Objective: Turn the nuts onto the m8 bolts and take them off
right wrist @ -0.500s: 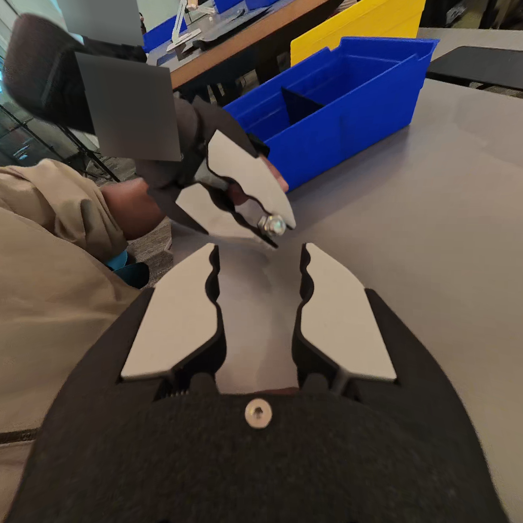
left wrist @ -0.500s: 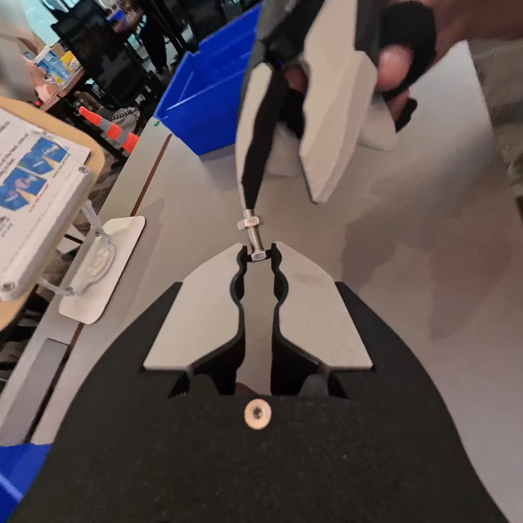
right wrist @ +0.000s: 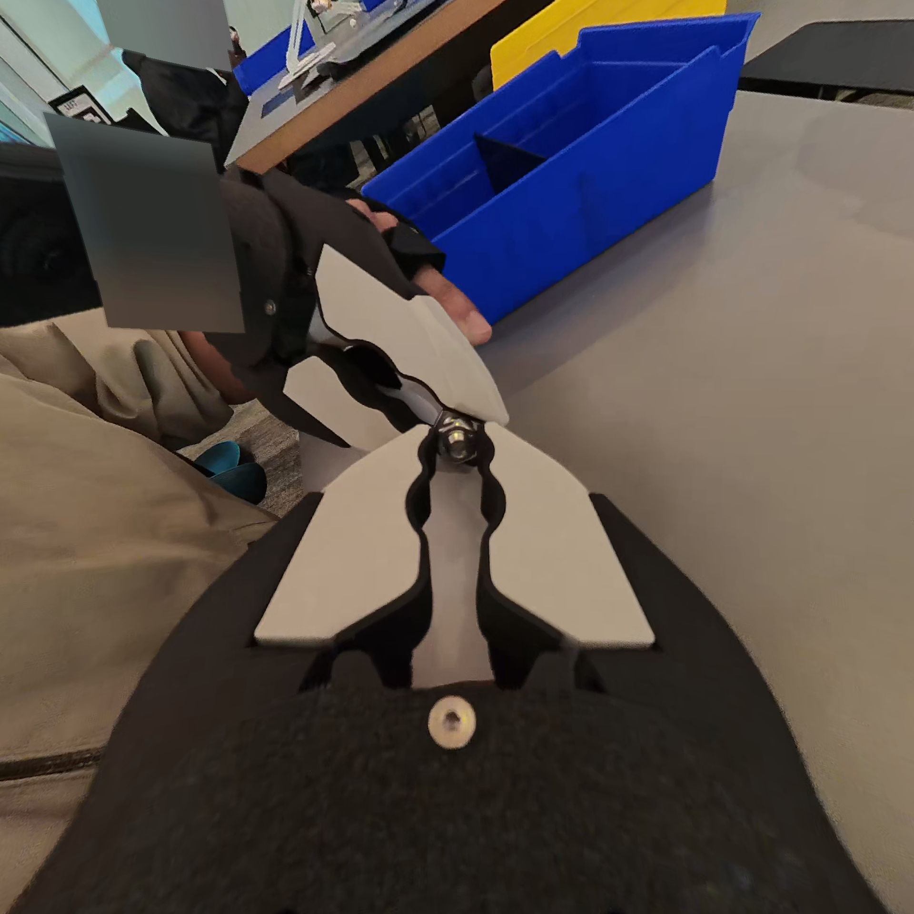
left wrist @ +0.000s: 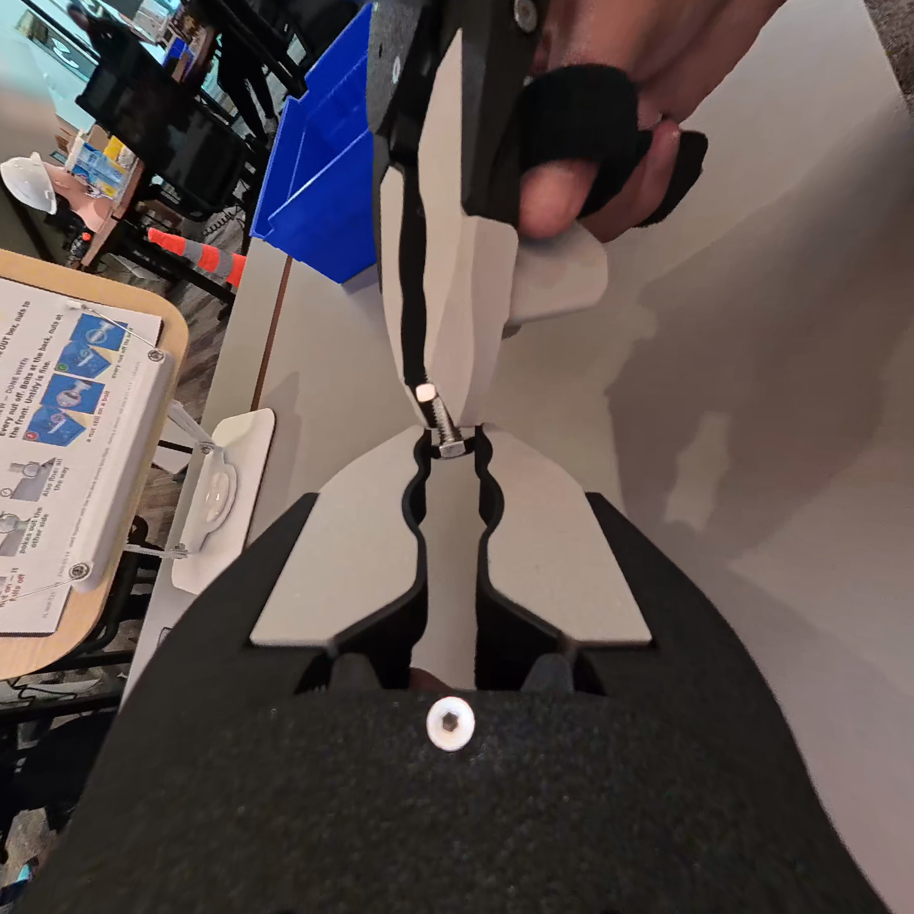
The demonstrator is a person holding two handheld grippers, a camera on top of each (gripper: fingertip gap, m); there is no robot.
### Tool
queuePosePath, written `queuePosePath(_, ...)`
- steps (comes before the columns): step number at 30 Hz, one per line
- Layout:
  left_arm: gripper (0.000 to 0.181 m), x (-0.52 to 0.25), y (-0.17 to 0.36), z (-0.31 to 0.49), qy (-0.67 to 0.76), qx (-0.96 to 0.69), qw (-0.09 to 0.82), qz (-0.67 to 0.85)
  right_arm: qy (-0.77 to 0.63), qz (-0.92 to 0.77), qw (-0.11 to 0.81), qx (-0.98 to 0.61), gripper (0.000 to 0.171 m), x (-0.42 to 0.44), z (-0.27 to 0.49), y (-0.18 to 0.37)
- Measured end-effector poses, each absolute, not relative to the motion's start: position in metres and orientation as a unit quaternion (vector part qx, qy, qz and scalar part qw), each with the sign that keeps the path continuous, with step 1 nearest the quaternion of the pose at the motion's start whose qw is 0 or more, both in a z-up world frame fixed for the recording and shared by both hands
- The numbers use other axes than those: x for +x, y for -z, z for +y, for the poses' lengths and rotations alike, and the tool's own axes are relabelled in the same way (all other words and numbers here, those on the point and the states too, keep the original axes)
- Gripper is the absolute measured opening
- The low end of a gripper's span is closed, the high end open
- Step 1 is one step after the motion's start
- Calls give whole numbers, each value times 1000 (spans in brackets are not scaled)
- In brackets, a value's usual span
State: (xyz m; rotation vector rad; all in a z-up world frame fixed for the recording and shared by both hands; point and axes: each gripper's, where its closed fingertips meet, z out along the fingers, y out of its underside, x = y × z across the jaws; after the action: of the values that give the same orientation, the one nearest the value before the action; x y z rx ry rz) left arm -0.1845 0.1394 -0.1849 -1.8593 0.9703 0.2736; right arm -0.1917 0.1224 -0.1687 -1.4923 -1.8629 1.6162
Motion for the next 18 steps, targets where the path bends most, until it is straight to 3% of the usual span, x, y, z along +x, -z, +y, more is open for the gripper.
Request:
queuePosePath(4,18,-190,179,142,-114,-767,508,375,-563,-631,130,-518,15,-192,125,166)
queuePosePath(7,36,-202,169,140,-110,-775,531,326,-556,-630,150,-521,15,-192,132,165)
queuePosePath(11,58,-227,158,134,-67,-790,584,176,-541,-614,220,-531,15,-190,151,158)
queuePosePath(18,77,-264,170,113,-32,-734,670,-111,-511,-564,370,-533,15,-181,175,152)
